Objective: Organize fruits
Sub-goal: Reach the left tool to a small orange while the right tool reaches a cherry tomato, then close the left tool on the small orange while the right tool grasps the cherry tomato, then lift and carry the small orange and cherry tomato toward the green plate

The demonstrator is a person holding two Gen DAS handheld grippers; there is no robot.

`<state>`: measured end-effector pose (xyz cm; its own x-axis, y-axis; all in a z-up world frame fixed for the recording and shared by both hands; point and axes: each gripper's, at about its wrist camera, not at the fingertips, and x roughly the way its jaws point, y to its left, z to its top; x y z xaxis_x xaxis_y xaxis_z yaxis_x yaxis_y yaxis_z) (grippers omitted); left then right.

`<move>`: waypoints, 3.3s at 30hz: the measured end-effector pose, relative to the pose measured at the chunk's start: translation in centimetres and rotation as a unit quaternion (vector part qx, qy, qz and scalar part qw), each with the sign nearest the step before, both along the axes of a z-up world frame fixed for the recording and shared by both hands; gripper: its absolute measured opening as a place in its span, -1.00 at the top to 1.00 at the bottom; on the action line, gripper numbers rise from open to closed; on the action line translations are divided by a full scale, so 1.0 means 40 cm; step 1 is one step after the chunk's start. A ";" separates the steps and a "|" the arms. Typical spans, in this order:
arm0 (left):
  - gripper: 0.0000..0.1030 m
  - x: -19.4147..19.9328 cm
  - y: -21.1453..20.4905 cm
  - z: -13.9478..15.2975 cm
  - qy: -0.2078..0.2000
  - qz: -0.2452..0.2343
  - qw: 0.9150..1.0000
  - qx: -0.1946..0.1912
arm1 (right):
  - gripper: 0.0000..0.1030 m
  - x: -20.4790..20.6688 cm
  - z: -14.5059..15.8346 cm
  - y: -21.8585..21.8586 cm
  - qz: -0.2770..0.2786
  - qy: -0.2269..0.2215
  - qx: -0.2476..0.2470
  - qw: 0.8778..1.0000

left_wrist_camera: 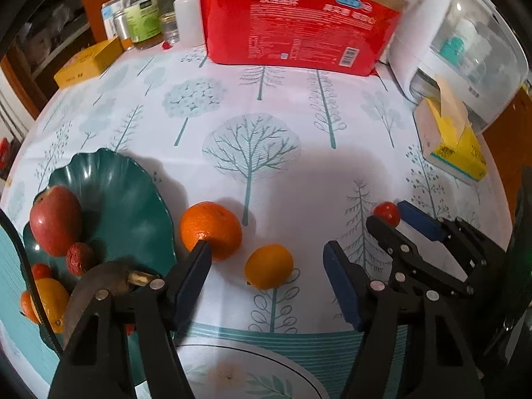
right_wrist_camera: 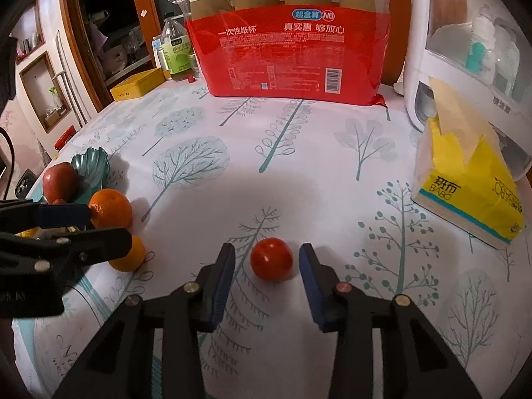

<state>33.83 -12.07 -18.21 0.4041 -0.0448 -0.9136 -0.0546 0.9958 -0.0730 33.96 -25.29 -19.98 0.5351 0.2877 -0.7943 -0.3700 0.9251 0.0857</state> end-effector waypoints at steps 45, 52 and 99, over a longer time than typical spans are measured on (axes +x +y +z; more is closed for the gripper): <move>0.63 -0.030 -0.103 -0.034 -0.044 -0.089 0.983 0.152 | 0.48 -0.095 0.055 -0.080 -0.044 0.015 0.030 0.998; 0.84 -0.066 -0.074 -0.018 -0.054 -0.083 0.991 0.089 | 0.48 -0.145 0.066 -0.088 -0.052 0.015 0.034 0.998; 0.30 -0.019 -0.009 -0.086 0.006 0.014 1.000 -0.003 | 0.48 -0.256 0.066 -0.135 -0.072 0.051 0.047 0.995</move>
